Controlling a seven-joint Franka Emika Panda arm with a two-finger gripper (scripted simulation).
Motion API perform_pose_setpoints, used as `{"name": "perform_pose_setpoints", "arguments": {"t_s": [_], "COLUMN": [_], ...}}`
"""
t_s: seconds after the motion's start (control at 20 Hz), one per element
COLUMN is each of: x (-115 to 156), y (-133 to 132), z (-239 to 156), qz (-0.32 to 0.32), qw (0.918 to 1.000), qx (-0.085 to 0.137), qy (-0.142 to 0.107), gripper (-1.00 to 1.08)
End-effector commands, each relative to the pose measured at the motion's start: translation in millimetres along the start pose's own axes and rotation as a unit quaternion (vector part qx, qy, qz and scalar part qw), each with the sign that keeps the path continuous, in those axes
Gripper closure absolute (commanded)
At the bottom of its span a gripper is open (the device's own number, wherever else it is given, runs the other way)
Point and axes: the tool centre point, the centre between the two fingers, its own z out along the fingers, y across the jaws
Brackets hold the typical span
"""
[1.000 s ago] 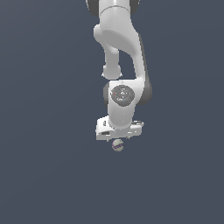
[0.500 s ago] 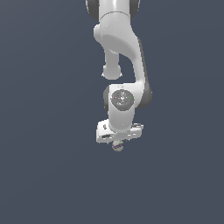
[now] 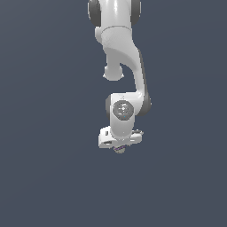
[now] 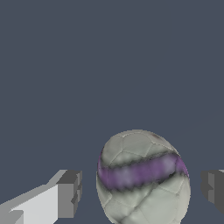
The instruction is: Pick up the object and move it to a goal position.
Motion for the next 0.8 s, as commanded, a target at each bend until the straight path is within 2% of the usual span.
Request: {"name": "perform_pose_setpoints", "arguments": {"t_s": [0.0, 0.2, 0.25, 0.75], "x": [0.5, 1.8, 1.8, 1.5], "y": [0.2, -0.1, -0.1, 0.1], "z": [7.8, 8.8, 8.8, 9.1], "qz": [0.0, 0.0, 0.0, 0.0], "qw": [1.0, 1.0, 1.0, 1.0], "qx": [0.0, 0.0, 0.0, 0.0], "qy": [0.001, 0.001, 0.001, 0.0], "gripper": [-0.92, -0.92, 1.08, 1.08]}}
